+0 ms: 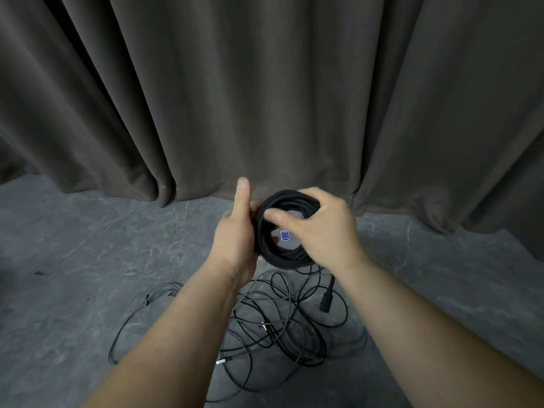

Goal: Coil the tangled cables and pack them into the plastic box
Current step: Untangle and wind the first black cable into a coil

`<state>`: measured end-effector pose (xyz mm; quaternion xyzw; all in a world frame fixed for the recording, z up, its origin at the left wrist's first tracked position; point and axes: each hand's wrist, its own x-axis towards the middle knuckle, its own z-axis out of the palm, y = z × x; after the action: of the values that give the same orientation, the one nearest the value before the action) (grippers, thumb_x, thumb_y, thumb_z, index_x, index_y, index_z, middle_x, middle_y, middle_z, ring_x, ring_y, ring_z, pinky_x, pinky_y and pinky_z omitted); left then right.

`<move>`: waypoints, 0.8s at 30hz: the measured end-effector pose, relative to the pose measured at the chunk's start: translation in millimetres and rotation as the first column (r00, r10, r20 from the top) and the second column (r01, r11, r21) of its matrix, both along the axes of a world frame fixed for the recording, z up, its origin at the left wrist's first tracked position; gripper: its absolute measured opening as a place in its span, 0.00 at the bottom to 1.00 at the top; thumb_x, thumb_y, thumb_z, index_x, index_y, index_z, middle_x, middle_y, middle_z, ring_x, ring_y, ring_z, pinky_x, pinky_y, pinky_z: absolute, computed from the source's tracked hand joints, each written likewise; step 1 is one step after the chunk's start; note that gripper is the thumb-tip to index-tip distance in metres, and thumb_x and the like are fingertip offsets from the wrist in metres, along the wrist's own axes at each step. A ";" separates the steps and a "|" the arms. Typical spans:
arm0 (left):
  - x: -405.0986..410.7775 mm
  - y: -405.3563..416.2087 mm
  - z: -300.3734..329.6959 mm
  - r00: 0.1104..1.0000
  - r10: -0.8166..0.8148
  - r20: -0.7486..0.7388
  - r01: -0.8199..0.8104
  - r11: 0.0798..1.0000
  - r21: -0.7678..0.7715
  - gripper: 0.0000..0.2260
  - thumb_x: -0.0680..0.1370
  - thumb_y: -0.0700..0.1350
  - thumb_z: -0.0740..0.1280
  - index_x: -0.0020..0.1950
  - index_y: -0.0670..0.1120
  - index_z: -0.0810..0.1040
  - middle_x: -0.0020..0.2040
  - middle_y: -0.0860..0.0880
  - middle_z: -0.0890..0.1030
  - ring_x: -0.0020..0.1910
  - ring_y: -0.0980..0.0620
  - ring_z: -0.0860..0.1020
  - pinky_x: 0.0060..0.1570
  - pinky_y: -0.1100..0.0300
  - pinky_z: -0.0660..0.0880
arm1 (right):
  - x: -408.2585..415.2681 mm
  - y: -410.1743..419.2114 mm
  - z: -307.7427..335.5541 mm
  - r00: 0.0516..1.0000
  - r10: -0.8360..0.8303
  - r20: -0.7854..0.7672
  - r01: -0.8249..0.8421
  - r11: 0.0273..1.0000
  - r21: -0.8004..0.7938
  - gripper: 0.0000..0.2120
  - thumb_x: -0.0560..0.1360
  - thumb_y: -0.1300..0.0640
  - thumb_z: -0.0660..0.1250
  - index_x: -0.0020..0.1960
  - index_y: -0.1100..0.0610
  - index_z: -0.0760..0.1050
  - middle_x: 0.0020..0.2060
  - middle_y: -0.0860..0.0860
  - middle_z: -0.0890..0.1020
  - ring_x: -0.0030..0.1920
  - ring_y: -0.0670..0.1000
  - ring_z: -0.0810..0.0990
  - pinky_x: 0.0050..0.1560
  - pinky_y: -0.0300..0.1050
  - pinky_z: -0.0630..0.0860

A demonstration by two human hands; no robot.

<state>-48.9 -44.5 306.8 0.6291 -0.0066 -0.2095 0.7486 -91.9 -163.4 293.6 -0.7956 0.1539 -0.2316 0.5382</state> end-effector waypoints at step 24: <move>6.8 17.6 0.9 0.869 -0.204 0.451 0.114 0.969 0.218 0.10 0.75 0.47 0.69 0.53 0.44 0.80 0.35 0.57 0.82 0.32 0.63 0.76 0.36 0.70 0.71 | -3.5 -16.3 12.1 0.940 0.339 -0.050 -0.341 0.938 -0.059 0.15 0.80 0.49 0.61 0.65 0.48 0.75 0.52 0.47 0.83 0.42 0.47 0.84 0.53 0.46 0.79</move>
<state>-42.2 -26.9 307.7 0.7246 -0.2204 -0.1116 0.6434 -95.5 -179.7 305.8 -0.8321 0.0170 -0.1244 0.5402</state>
